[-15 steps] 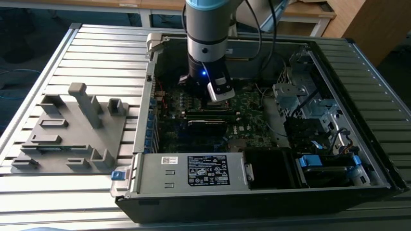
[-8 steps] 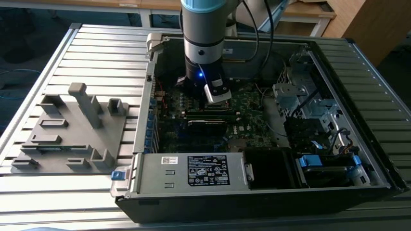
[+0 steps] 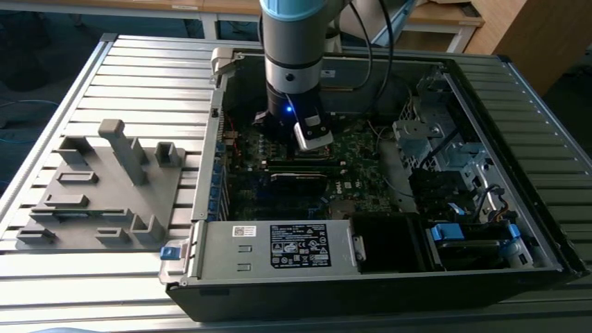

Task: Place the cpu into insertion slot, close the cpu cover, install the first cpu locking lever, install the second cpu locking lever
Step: 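Install the second cpu locking lever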

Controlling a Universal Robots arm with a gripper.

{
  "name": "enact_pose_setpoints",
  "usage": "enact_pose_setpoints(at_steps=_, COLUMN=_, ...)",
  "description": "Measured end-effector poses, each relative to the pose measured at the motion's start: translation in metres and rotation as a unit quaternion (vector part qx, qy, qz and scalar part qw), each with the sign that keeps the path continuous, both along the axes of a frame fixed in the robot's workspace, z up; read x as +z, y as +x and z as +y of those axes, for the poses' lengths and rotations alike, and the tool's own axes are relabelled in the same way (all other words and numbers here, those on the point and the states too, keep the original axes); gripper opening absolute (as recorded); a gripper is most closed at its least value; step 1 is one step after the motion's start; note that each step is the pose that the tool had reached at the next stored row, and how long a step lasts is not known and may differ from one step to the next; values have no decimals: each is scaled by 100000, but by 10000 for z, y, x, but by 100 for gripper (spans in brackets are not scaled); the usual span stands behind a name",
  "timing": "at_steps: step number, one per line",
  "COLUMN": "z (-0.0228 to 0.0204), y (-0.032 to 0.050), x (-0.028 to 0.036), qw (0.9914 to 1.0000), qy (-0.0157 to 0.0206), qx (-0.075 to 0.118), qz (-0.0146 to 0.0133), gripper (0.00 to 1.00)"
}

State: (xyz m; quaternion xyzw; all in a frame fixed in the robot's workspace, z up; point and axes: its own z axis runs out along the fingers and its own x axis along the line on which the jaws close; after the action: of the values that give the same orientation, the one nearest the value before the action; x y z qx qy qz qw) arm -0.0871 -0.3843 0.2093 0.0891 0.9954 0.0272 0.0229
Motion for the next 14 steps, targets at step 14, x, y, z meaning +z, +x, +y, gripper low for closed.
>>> enact_pose_setpoints(at_steps=14, z=0, y=-20, x=-49, qw=100000, qy=-12, qx=-2, qz=3, gripper=10)
